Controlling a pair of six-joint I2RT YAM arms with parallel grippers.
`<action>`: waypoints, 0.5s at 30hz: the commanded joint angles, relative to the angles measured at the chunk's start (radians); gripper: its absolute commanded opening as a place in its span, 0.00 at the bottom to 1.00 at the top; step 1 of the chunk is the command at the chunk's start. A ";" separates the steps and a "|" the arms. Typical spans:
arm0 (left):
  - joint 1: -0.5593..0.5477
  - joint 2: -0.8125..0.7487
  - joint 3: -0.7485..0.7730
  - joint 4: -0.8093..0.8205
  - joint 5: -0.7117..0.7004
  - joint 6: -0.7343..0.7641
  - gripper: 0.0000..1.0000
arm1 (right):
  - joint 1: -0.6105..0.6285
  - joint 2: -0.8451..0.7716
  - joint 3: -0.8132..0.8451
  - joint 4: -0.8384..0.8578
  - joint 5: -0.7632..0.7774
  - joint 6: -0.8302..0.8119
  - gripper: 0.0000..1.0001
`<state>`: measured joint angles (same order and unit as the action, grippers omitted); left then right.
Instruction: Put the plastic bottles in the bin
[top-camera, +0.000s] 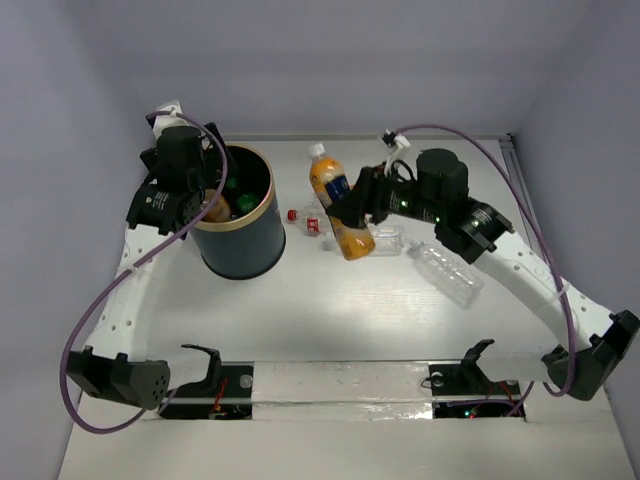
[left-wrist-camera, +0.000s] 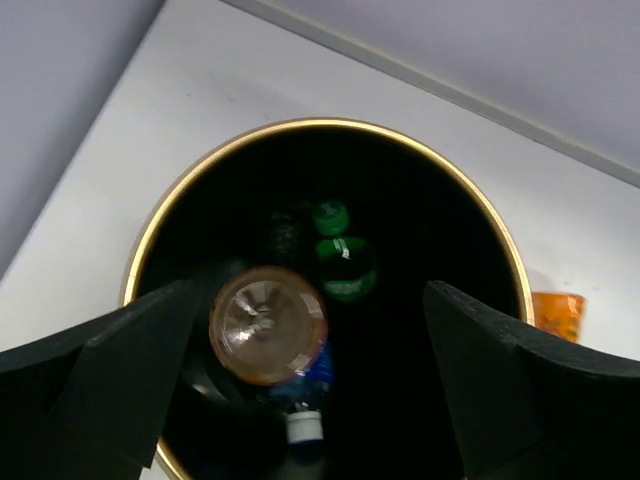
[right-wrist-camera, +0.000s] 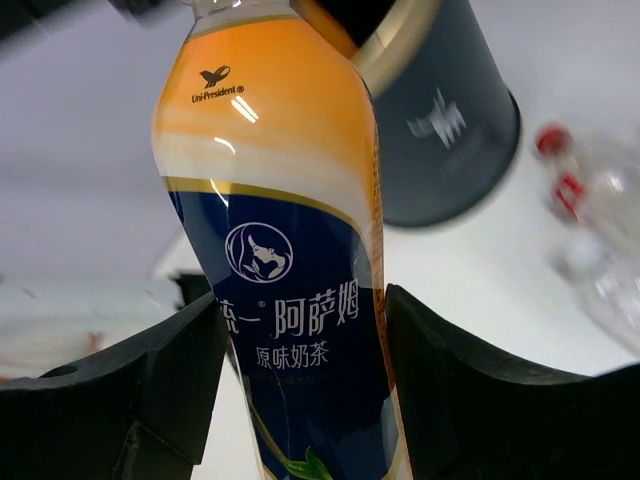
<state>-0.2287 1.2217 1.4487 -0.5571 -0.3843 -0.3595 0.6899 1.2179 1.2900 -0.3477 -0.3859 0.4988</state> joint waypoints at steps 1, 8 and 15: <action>-0.001 -0.036 0.077 0.054 0.088 0.002 0.99 | 0.013 0.095 0.144 0.202 -0.027 0.125 0.68; -0.001 -0.123 0.194 0.043 0.191 -0.073 0.99 | 0.066 0.368 0.416 0.407 0.077 0.286 0.69; -0.001 -0.177 0.259 0.042 0.268 -0.108 0.76 | 0.135 0.726 0.777 0.457 0.212 0.331 0.70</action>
<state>-0.2291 1.0626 1.6691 -0.5484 -0.1703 -0.4400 0.7963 1.8389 1.9354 0.0238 -0.2550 0.7948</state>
